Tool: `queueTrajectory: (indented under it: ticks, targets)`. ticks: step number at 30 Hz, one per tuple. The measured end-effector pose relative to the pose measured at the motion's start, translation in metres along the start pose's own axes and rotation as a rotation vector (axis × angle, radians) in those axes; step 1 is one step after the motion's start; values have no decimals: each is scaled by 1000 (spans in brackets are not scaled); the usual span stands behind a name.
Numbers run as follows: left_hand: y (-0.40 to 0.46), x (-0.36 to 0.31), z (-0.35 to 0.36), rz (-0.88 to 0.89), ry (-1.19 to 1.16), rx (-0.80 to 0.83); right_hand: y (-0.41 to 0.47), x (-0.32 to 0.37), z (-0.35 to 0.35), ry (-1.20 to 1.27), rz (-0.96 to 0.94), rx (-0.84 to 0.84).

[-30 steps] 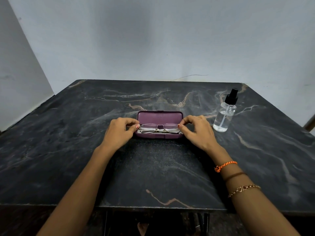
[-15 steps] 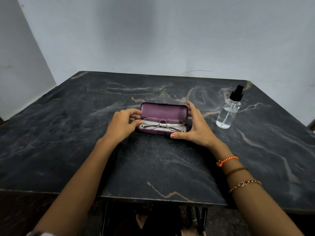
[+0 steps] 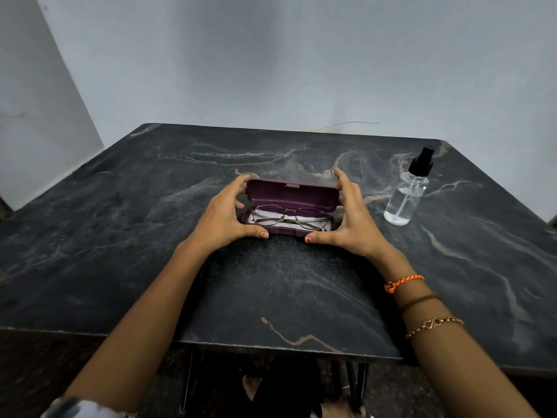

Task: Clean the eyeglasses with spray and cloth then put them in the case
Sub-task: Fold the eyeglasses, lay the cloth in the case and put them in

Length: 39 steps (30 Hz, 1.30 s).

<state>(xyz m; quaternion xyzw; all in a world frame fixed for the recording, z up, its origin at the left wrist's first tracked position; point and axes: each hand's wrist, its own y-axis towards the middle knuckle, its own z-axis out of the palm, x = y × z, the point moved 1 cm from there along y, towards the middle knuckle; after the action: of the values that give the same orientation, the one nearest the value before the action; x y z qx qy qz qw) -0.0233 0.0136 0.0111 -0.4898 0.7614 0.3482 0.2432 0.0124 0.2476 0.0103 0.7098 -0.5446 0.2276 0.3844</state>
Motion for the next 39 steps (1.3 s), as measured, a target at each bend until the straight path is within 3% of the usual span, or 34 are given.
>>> queueTrajectory:
  ticks: [11, 27, 39]
  targets:
    - [-2, 0, -1, 200, 72, -40, -4, 7, -2, -131, -122, -17]
    - [-7, -4, 14, 407, 359, 124, -6, 9, 3, -472, -232, 64]
    - [-12, -4, 14, 493, 458, 59, -12, 7, 9, -559, -292, 52]
